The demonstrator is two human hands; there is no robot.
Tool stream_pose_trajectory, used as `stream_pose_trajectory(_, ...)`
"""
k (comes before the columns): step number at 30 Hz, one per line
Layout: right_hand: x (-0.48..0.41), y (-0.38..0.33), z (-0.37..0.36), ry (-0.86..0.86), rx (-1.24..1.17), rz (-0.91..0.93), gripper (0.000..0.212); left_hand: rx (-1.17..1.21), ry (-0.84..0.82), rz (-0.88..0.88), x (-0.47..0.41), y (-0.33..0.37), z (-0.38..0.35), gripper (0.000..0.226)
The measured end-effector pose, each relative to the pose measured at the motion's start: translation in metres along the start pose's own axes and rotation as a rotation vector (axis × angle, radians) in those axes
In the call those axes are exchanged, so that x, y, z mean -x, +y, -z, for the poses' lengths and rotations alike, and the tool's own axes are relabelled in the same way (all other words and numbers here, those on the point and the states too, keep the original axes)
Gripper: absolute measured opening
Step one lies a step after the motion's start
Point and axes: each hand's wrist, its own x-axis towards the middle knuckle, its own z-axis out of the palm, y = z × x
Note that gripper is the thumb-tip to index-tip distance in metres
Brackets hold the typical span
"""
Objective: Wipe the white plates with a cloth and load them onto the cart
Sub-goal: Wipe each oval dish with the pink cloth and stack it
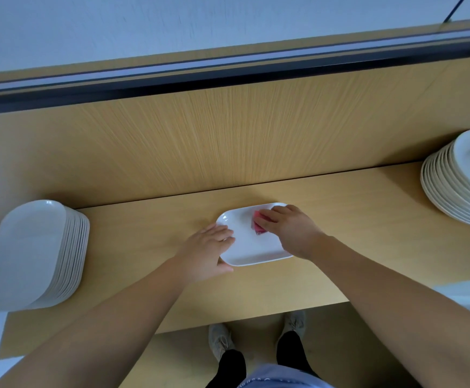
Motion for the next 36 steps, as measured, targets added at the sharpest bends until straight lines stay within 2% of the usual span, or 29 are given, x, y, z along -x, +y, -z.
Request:
stream_pose_trajectory(4, 0.000, 0.008, -0.003, -0.146, 0.088, -0.113, 0.069, 0.053, -0.040, -0.005, 0.000, 0.003, -0.003, 0.067)
stream_pose_trajectory(6, 0.004, 0.009, -0.004, -0.155, 0.076, -0.130, 0.072, 0.106, -0.007, 0.002, 0.001, 0.000, -0.011, 0.065)
stream_pose_trajectory(10, 0.014, 0.018, -0.014, -0.094, 0.109, -0.158, 0.077, 0.056, -0.077, 0.035, -0.001, 0.003, -0.008, 0.064)
stream_pose_trajectory(12, 0.022, 0.017, -0.012, -0.094, 0.096, -0.169, 0.074, -0.016, -0.041, -0.030, -0.002, 0.001, -0.012, 0.064)
stream_pose_trajectory(14, 0.030, 0.010, -0.013, -0.127, 0.042, -0.200, 0.069, 0.022, 0.000, 0.014, -0.001, 0.001, -0.014, 0.060)
stream_pose_trajectory(16, 0.038, 0.004, -0.016, -0.165, 0.027, -0.249, 0.070, 0.004, -0.067, 0.028, -0.001, 0.002, -0.010, 0.058)
stream_pose_trajectory(18, 0.049, -0.007, -0.018, -0.178, 0.026, -0.253, 0.072, -0.003, -0.051, -0.015, 0.000, 0.003, -0.012, 0.062)
stream_pose_trajectory(20, 0.057, -0.017, -0.027, -0.163, 0.024, -0.239, 0.072, 0.008, -0.129, 0.010, -0.004, 0.003, -0.013, 0.064)
stream_pose_trajectory(24, 0.059, -0.038, -0.025, -0.207, 0.027, -0.272, 0.059, 0.048, -0.141, -0.004, -0.004, 0.002, -0.013, 0.066)
stream_pose_trajectory(28, 0.054, -0.036, -0.012, -0.064, -0.112, -0.285, 0.050, 0.035, -0.090, -0.013, -0.007, -0.002, -0.011, 0.078)
stream_pose_trajectory(32, 0.064, -0.031, -0.002, 0.184, -0.226, -0.287, 0.044, -0.026, -0.029, -0.011, -0.003, 0.005, -0.002, 0.077)
stream_pose_trajectory(36, 0.070, -0.023, 0.007, 0.284, -0.231, -0.329, 0.042, 0.062, -0.042, 0.005, 0.003, 0.019, -0.015, 0.064)
